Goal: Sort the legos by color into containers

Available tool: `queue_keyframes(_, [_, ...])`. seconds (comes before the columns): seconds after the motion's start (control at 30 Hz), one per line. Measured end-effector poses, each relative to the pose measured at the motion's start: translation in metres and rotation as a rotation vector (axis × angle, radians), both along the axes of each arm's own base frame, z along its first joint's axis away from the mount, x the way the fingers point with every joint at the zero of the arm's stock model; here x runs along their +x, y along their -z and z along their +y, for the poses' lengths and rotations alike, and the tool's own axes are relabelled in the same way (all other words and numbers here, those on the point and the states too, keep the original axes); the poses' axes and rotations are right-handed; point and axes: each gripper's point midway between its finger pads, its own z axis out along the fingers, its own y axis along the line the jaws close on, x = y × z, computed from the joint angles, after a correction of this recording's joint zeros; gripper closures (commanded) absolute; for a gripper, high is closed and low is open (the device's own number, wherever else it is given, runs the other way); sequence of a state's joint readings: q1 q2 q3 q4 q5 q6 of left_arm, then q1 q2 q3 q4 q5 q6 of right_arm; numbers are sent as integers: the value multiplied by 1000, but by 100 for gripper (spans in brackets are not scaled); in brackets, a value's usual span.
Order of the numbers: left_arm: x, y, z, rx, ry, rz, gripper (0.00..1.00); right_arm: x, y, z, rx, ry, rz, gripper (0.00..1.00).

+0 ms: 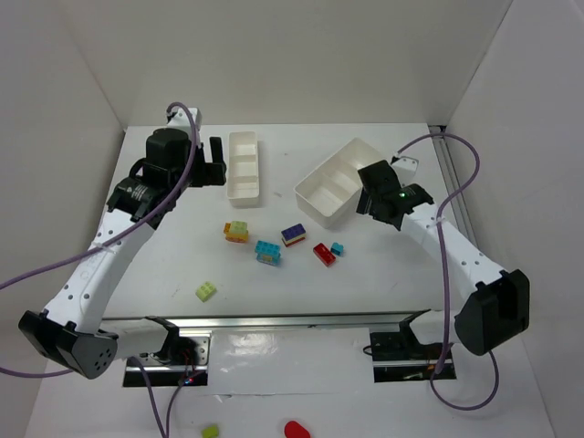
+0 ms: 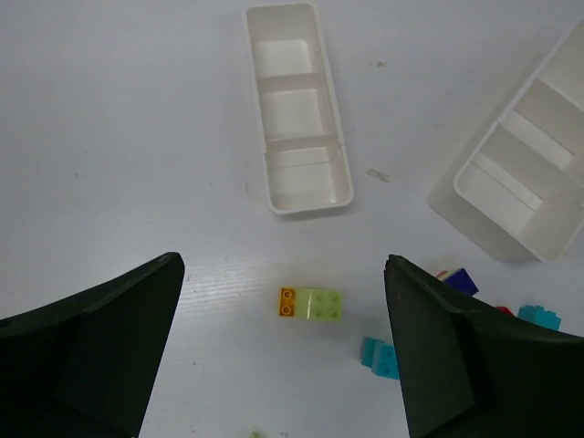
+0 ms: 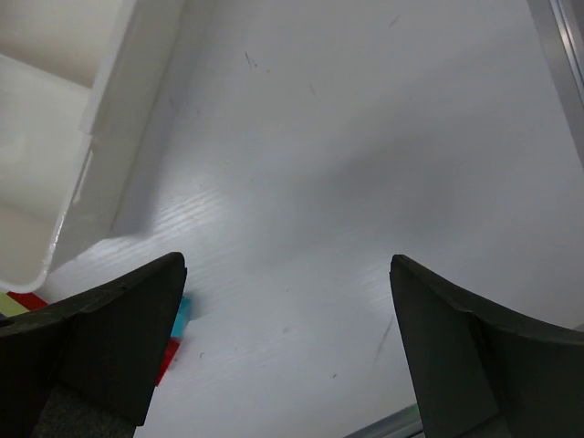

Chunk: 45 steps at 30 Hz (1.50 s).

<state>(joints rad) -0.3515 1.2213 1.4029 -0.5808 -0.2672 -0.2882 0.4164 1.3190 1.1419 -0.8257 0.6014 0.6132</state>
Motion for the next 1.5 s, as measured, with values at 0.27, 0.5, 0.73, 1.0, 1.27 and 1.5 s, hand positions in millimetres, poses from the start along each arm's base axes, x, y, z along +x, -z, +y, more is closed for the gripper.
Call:
queue_keyframes(0.27, [-11,12,-4,-28,14,69,0,-15,-5,-3,48,15,-39,0])
queue_keyframes(0.5, [-14,17,-7,-48,14,90,0,-34,9,5,79,10,-36,4])
queue_keyframes(0.73, [-19,42,-7,-50,7,157,0,-67,50,41,167,-51,23,7])
queue_keyframes(1.0, [-18,59,-13,-65,7,215,0,-89,93,93,290,-135,56,4])
queue_keyframes(1.27, [-14,66,-13,-58,4,232,0,-71,121,115,295,-137,75,13])
queue_keyframes(1.5, [-10,70,-15,-53,5,238,0,-51,118,115,323,-96,31,21])
